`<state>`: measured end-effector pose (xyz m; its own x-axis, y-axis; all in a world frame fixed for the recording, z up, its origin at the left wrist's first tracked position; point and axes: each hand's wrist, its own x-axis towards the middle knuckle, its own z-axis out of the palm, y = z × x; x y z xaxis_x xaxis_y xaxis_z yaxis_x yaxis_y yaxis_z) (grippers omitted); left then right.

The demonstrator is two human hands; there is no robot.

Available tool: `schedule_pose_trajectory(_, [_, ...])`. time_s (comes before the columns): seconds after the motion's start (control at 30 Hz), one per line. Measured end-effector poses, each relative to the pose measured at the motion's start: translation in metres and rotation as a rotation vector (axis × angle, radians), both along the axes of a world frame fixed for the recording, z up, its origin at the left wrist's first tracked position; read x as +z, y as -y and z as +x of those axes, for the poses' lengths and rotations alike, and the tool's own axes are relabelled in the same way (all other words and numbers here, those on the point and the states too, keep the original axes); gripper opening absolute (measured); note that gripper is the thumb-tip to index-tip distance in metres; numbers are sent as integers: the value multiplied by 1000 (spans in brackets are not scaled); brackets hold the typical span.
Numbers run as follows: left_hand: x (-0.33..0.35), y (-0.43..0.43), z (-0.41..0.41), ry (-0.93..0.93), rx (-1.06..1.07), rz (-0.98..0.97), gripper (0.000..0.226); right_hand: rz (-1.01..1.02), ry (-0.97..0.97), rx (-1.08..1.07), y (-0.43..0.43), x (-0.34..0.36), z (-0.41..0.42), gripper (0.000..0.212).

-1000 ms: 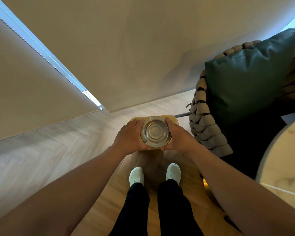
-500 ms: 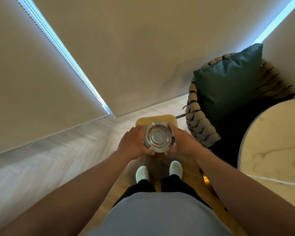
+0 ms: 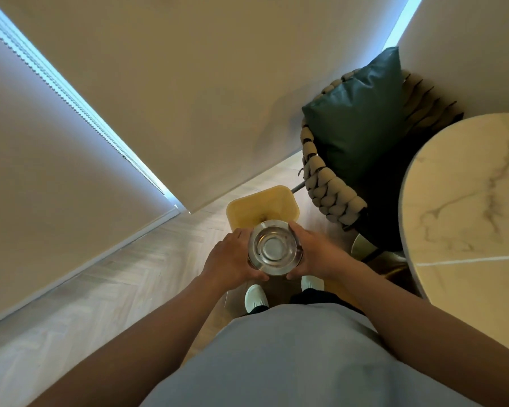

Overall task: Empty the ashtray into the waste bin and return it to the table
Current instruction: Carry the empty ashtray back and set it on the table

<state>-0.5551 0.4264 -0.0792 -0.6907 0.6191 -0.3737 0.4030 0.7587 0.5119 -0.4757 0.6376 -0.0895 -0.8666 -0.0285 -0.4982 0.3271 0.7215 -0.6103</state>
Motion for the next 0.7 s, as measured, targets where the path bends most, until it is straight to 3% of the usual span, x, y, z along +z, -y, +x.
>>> schedule_pose_trajectory(0.3, [4, -28, 26, 25, -206, 95, 100, 25, -86, -235, -4, -1, 70, 104])
schedule_pose_trajectory(0.57, [11, -90, 88, 127, -483, 220, 82, 87, -77, -471, -26, 3, 182, 120])
schedule_pose_trajectory(0.7, [7, -117, 141, 143, -615, 118, 83, 89, -75, -592, -30, 7, 252, 120])
